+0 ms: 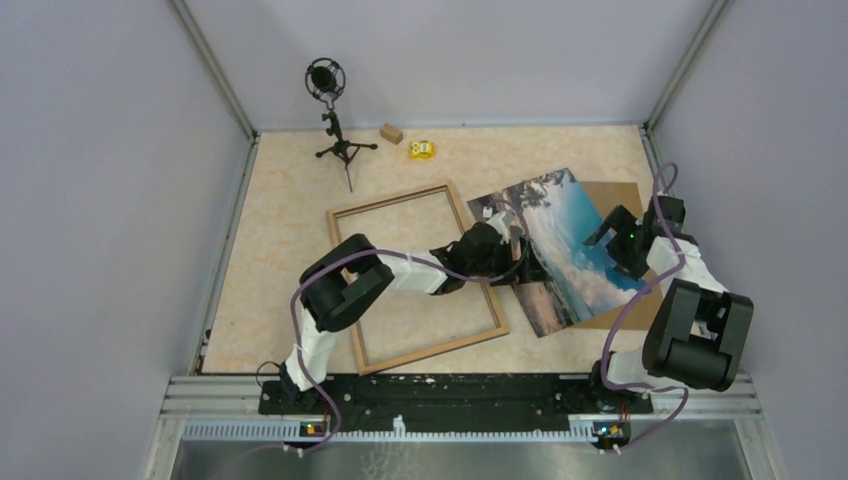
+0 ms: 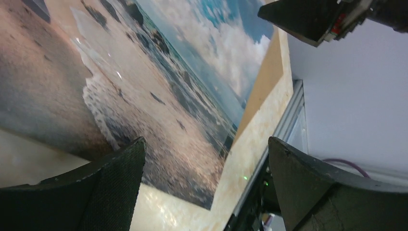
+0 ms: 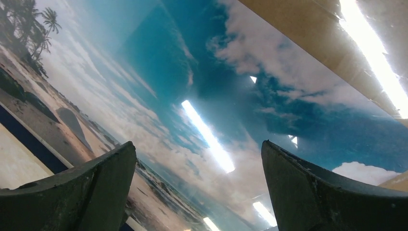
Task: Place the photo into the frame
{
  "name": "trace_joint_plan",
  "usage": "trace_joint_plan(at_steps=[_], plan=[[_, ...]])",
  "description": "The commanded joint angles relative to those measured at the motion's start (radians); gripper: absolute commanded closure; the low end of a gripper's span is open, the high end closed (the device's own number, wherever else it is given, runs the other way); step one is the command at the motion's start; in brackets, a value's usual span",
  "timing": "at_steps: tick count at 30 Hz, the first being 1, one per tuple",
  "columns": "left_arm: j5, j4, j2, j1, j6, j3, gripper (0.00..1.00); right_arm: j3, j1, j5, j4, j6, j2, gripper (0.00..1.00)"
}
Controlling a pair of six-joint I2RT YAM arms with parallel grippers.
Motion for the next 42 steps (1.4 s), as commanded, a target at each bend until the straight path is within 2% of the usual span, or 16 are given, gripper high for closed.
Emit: trace_joint_plan(at_steps=[1, 5, 9, 11, 16, 20, 27, 35, 39, 42], plan=[[-0.092, 0.051, 0.057, -0.019, -0.003, 0.103, 0.02, 0.000, -0.001, -0.013, 0.090, -0.012, -0.022, 0.01], [0.045, 0.069, 0.134, -0.021, 0.054, 0.194, 0.02, 0.020, -0.022, 0.006, 0.093, -0.048, -0.032, 0.01], [0.080, -0.081, 0.150, -0.044, 0.226, 0.302, 0.02, 0.035, -0.051, 0.131, 0.095, -0.059, -0.047, 0.01], [0.108, -0.087, 0.164, -0.043, 0.253, 0.328, 0.02, 0.025, -0.089, 0.146, 0.112, -0.056, -0.055, 0.01], [0.187, -0.078, 0.257, -0.038, 0.206, 0.417, 0.02, -0.023, -0.262, 0.075, 0.179, -0.010, -0.064, 0.01], [0.208, -0.052, 0.309, -0.026, 0.178, 0.446, 0.02, -0.074, -0.349, 0.040, 0.251, 0.030, -0.083, 0.01], [0.232, -0.068, 0.359, 0.006, 0.171, 0.468, 0.02, -0.167, -0.424, 0.049, 0.375, 0.075, -0.114, 0.01], [0.255, -0.024, 0.377, 0.022, 0.142, 0.437, 0.02, -0.224, -0.482, 0.057, 0.437, 0.108, -0.102, 0.01], [0.260, 0.011, 0.383, 0.029, 0.119, 0.412, 0.02, -0.257, -0.497, 0.008, 0.467, 0.123, -0.076, 0.01], [0.263, 0.020, 0.382, 0.032, 0.118, 0.405, 0.02, -0.290, -0.515, -0.082, 0.541, 0.148, -0.057, 0.01]])
